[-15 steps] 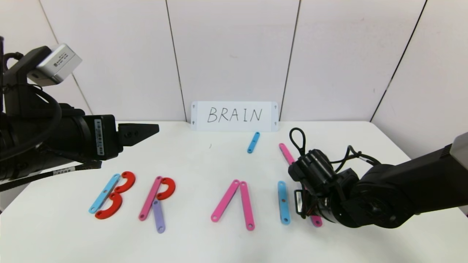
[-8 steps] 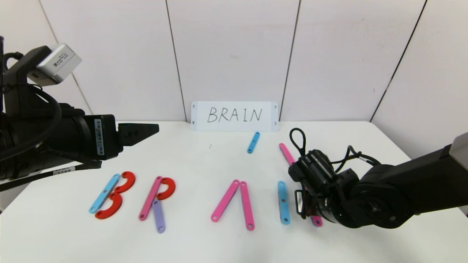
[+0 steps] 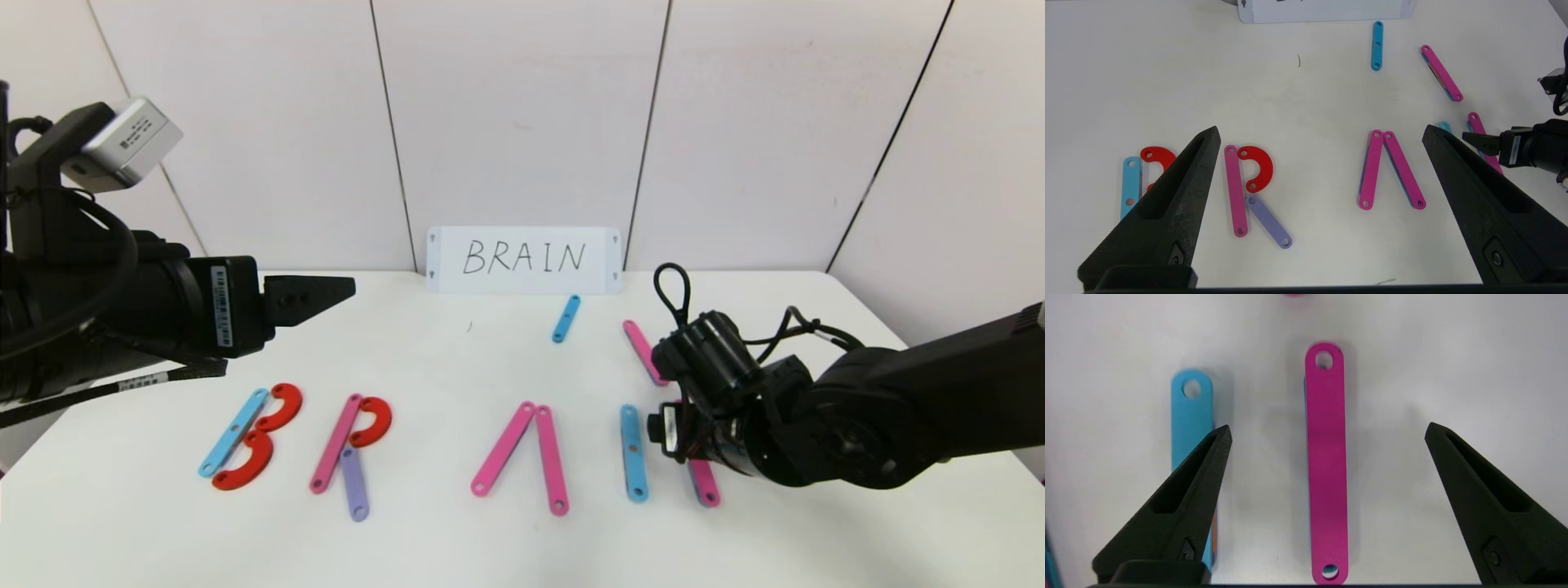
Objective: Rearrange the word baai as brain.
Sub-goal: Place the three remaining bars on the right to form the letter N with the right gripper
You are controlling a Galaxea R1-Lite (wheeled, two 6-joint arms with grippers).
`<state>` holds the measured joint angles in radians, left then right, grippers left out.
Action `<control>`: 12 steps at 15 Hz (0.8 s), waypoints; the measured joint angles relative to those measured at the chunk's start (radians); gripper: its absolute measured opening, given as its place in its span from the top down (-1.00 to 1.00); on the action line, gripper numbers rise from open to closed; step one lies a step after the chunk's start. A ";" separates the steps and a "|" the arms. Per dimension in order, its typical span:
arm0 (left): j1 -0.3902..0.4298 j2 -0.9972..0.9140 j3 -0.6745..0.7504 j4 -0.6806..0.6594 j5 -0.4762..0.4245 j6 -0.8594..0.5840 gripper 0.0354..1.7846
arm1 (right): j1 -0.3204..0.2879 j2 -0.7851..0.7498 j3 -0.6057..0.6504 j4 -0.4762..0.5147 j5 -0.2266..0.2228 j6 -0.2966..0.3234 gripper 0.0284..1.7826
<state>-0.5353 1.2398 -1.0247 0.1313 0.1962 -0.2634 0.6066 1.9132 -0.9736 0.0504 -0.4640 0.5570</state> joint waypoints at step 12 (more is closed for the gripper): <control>0.002 0.006 0.001 0.000 0.000 0.007 -0.94 | -0.044 0.220 -0.590 0.019 0.000 -0.316 -0.94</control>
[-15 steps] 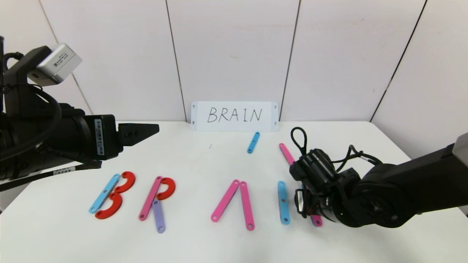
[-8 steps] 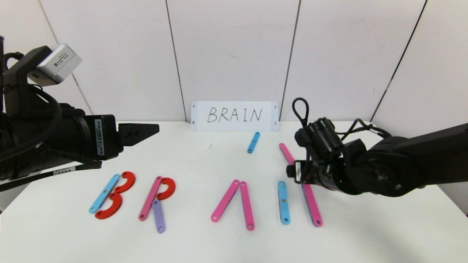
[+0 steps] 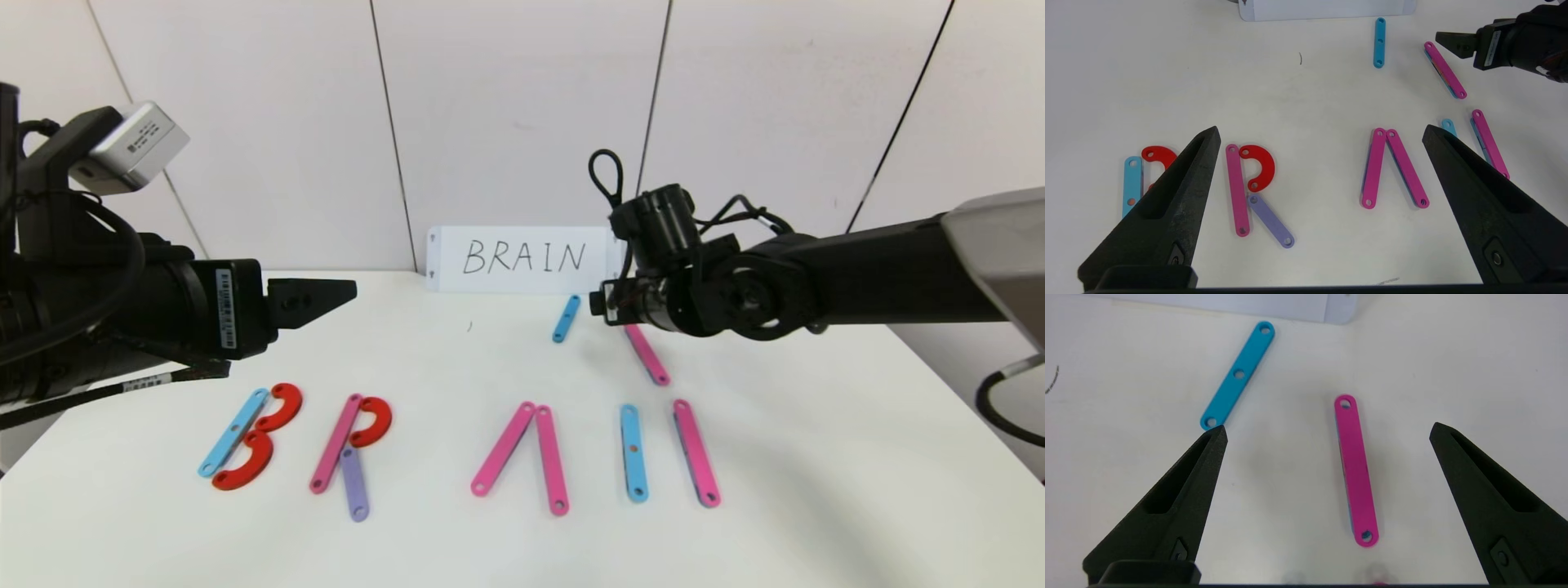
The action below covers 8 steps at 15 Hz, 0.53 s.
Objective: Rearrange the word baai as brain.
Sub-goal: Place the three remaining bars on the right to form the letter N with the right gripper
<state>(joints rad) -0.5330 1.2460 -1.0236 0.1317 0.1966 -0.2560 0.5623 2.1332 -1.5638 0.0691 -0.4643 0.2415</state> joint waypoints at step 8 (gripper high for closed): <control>0.005 0.000 0.008 -0.001 0.000 0.016 -0.94 | 0.019 0.259 -0.346 0.125 0.002 -0.030 -0.94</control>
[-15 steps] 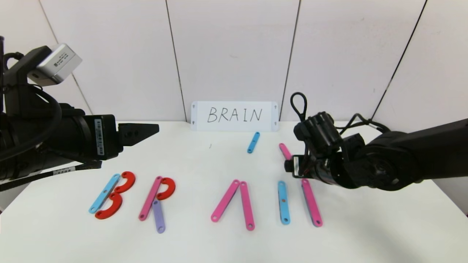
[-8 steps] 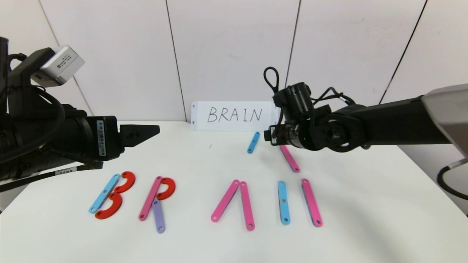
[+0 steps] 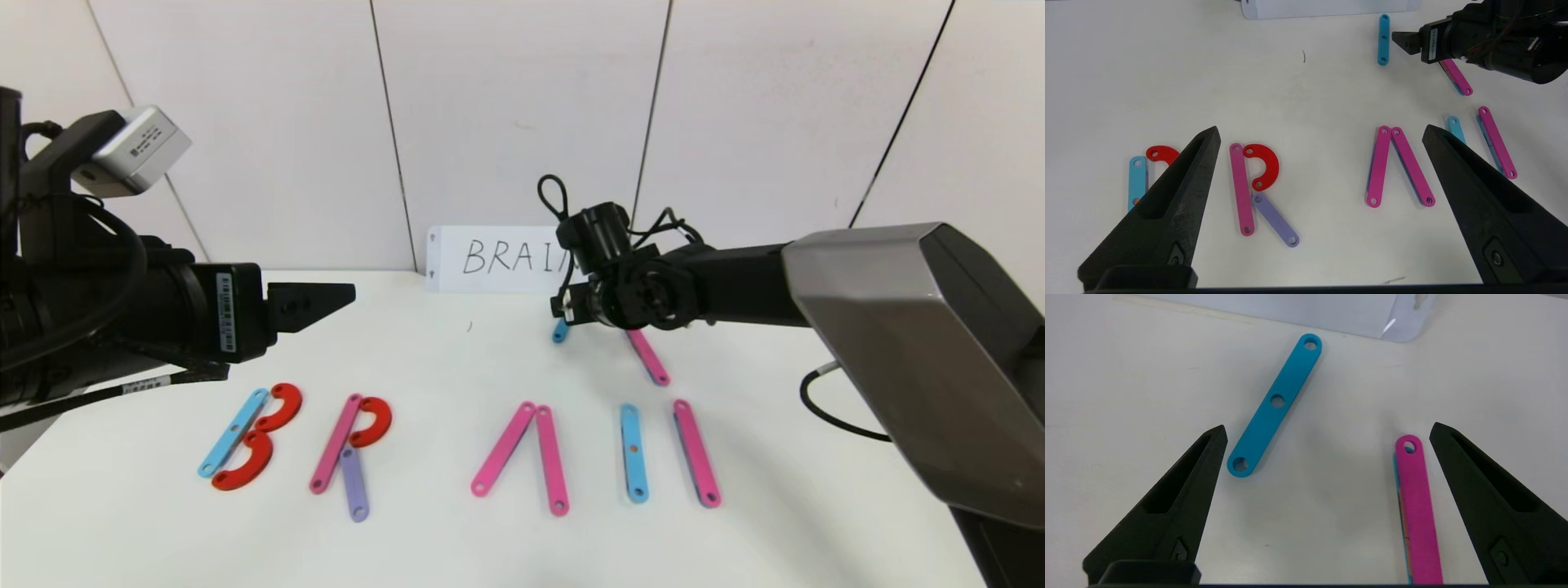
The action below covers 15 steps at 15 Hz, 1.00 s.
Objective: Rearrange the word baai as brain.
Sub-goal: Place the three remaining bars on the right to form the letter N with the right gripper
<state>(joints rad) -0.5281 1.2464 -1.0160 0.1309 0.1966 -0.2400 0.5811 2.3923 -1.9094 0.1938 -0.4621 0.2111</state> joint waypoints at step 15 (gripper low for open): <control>0.000 0.003 0.005 -0.001 0.000 0.001 -0.94 | -0.014 0.109 -0.048 -0.015 -0.009 0.009 -0.94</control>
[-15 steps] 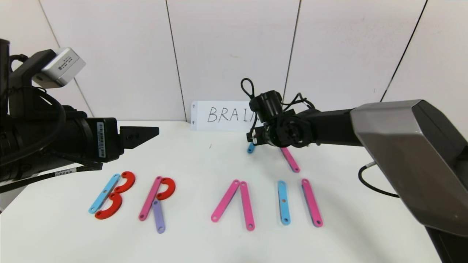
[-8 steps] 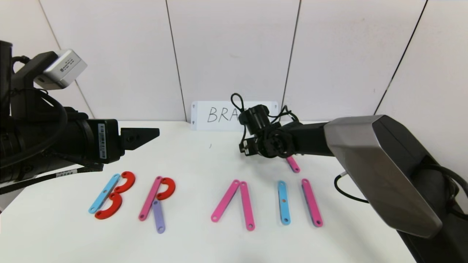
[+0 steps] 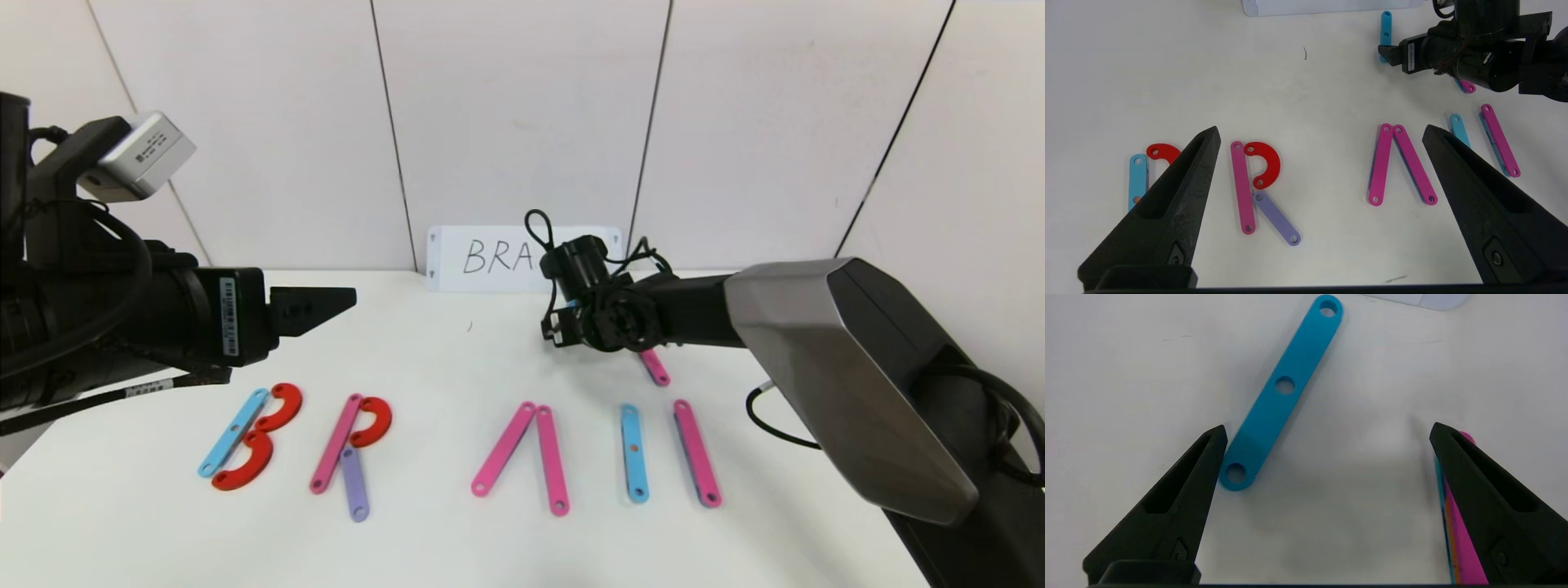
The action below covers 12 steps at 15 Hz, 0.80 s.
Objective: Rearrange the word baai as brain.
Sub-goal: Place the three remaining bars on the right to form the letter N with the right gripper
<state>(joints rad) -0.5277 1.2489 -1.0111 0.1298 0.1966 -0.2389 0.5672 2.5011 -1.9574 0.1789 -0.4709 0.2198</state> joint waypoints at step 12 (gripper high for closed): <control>0.000 0.014 0.000 0.000 0.000 0.000 -0.94 | 0.002 0.026 0.000 -0.043 0.002 -0.010 -0.94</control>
<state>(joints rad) -0.5277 1.2628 -1.0106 0.1294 0.1966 -0.2389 0.5689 2.5274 -1.9570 0.1355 -0.4689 0.2096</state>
